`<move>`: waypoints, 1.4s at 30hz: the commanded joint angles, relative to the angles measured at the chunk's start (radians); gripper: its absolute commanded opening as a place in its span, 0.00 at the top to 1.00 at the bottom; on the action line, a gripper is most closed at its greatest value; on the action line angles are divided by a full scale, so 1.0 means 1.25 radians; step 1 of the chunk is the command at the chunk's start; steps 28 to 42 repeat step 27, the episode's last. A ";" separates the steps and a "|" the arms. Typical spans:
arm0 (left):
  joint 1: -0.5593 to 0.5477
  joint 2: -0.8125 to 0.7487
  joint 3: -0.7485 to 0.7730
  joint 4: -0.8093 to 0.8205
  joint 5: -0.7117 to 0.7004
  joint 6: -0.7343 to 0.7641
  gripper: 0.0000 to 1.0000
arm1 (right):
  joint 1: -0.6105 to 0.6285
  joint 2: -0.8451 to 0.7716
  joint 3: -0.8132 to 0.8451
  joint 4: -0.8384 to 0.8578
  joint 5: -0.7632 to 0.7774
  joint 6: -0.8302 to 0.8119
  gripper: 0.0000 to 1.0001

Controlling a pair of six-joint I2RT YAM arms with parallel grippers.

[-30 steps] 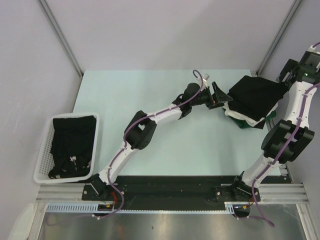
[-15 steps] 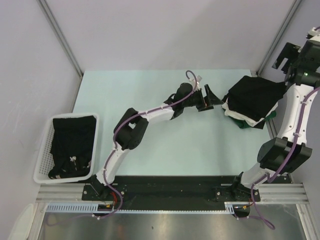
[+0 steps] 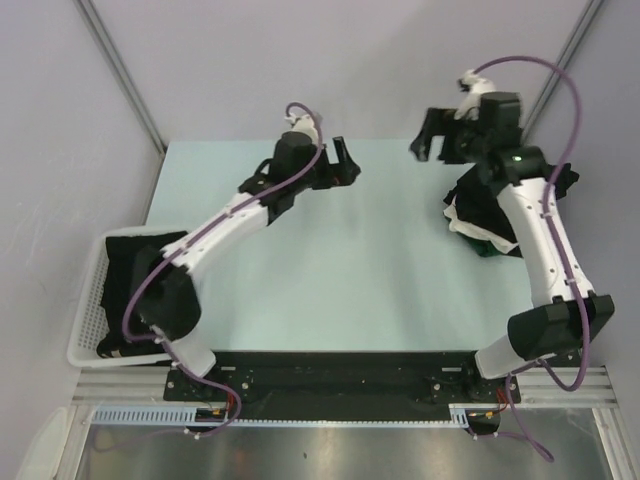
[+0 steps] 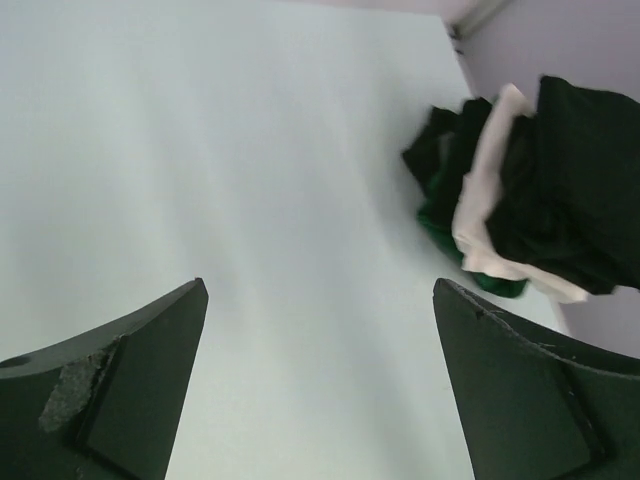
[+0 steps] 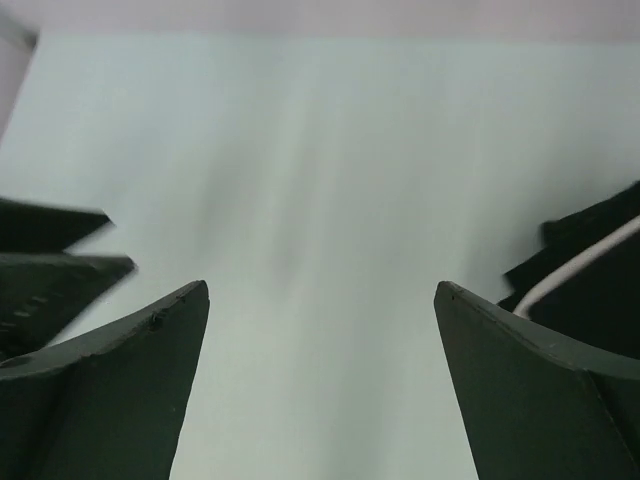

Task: Fold and stack the t-shirts
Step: Put the neatly folded tshirt into the corner of the board with both arms

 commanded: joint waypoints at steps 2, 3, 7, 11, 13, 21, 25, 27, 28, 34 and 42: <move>0.020 -0.273 -0.104 -0.116 -0.330 0.192 0.01 | 0.179 0.032 -0.074 -0.123 0.122 -0.035 0.00; 0.027 -0.305 -0.126 -0.121 -0.356 0.202 0.01 | 0.216 0.026 -0.087 -0.111 0.127 -0.036 0.00; 0.050 -0.459 -0.268 -0.148 -0.475 0.186 0.01 | 0.284 -0.003 -0.116 -0.070 0.158 -0.027 0.00; 0.059 -0.622 -0.389 -0.144 -0.512 0.166 0.01 | 0.343 0.008 -0.083 -0.053 0.204 -0.052 0.00; 0.061 -0.665 -0.444 -0.150 -0.517 0.154 0.01 | 0.384 0.030 -0.042 -0.073 0.223 -0.077 0.00; 0.064 -0.752 -0.535 -0.226 -0.547 0.131 0.01 | 0.510 0.110 0.000 -0.106 0.279 -0.059 0.00; 0.065 -0.756 -0.548 -0.251 -0.546 0.137 0.01 | 0.549 0.118 -0.019 -0.085 0.303 -0.021 0.00; 0.065 -0.757 -0.559 -0.250 -0.550 0.142 0.01 | 0.567 0.129 -0.016 -0.084 0.311 -0.008 0.00; 0.065 -0.757 -0.559 -0.250 -0.550 0.142 0.01 | 0.567 0.129 -0.016 -0.084 0.311 -0.008 0.00; 0.065 -0.757 -0.559 -0.250 -0.550 0.142 0.01 | 0.567 0.129 -0.016 -0.084 0.311 -0.008 0.00; 0.065 -0.757 -0.559 -0.250 -0.550 0.142 0.01 | 0.567 0.129 -0.016 -0.084 0.311 -0.008 0.00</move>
